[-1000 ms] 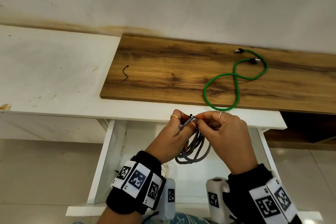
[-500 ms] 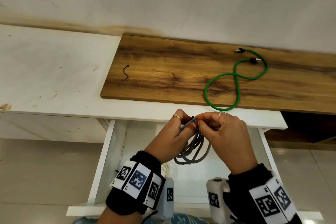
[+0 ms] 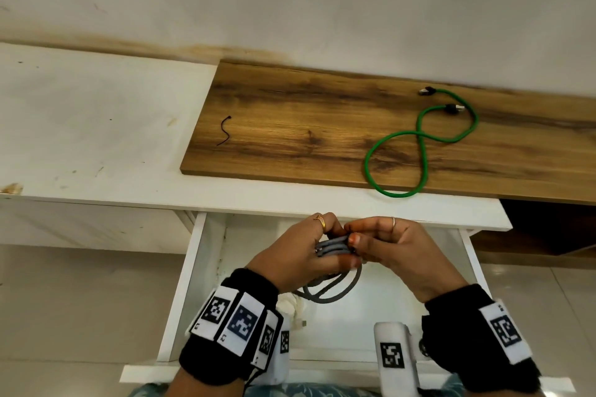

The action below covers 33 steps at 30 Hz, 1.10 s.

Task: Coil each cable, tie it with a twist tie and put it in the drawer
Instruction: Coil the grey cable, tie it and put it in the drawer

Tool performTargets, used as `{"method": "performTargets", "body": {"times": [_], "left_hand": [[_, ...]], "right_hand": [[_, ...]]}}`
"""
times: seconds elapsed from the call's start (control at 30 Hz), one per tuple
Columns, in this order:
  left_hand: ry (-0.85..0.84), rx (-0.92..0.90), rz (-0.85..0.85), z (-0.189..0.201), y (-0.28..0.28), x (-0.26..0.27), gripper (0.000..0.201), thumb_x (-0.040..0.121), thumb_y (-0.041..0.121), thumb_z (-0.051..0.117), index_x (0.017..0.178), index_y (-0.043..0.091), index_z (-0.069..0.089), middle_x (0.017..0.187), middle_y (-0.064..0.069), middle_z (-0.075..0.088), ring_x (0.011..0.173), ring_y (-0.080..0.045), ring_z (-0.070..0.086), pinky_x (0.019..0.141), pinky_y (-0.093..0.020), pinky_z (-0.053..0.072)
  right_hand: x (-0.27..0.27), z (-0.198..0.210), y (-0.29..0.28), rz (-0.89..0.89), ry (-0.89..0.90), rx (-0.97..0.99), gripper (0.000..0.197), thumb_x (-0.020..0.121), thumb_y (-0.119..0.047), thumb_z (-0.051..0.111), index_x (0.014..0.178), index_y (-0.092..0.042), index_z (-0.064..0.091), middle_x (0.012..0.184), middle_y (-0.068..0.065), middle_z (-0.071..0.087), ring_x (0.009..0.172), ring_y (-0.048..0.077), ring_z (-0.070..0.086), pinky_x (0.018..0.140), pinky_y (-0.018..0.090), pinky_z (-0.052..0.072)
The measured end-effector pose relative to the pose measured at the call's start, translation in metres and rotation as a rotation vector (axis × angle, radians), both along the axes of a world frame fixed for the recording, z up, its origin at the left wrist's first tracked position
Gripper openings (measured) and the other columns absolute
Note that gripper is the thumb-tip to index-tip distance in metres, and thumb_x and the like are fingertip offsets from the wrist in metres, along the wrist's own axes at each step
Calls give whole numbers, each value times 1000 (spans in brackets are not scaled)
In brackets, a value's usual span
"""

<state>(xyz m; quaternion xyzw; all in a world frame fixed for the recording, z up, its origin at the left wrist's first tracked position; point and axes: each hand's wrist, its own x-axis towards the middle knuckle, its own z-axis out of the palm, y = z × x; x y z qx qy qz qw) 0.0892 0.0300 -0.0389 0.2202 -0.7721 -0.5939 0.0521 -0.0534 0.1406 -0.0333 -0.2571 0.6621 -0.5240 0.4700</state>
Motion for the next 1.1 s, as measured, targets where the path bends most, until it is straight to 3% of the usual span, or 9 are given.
{"method": "performTargets", "body": {"times": [0.07,0.17,0.33,0.53,0.67,0.73,0.83,1.0,1.1], "left_hand": [[-23,-83,-18,-4,-1,0,32,74,24,79,90,17,52,86,3,60,67,-2,54,60,-13,42],[-22,-221,-4,-9,-2,-1,25,79,23,74,87,23,50,82,9,54,66,1,50,59,-9,36],[-1,-239,28,-11,-3,0,19,81,25,71,88,20,54,83,7,55,68,-3,52,57,-10,37],[26,-187,35,-10,-3,0,22,81,29,73,88,16,57,88,-2,63,82,-14,58,71,-28,47],[45,-142,98,-10,-8,2,22,79,30,74,86,17,58,86,-2,66,81,-16,61,72,-33,49],[65,-105,128,-9,-12,5,20,79,29,75,85,19,59,86,-1,67,82,-14,62,73,-30,48],[67,-89,144,-8,-15,10,19,78,29,76,82,24,57,83,2,65,79,-10,59,71,-24,45],[61,-56,143,-4,-16,12,23,75,29,78,75,30,55,76,9,61,69,0,54,62,-15,41],[40,-46,110,1,-14,11,24,73,27,80,76,28,56,79,8,63,74,-3,58,67,-19,45]], "right_hand": [[1,-4,-1,-30,-55,2,27,68,-9,69,95,-1,70,92,21,71,72,20,64,64,23,53],[2,-10,-3,-69,-121,-8,26,64,-12,70,89,-4,71,84,16,71,68,19,62,63,23,54],[4,-11,-5,-55,-87,-32,15,75,-6,66,88,-2,70,81,15,69,70,18,62,65,23,55],[10,-11,-6,-63,155,-57,11,83,-4,66,83,-13,70,79,1,71,73,9,62,63,16,48],[20,-10,-7,-63,425,-131,16,85,-8,65,83,-24,68,79,-8,69,77,6,62,69,23,52],[24,-10,-7,-34,562,-187,18,86,-11,65,84,-28,66,79,-10,68,77,9,63,68,25,52],[27,-10,-6,6,712,-254,12,84,-20,62,86,-31,64,83,-17,67,79,9,62,72,16,47],[29,-6,-7,2,797,-285,9,82,-38,53,88,-38,61,90,-21,65,84,6,60,74,12,41],[27,-4,-11,-28,774,-276,5,83,-35,57,86,-37,61,90,-22,65,85,5,60,70,11,41]]}}
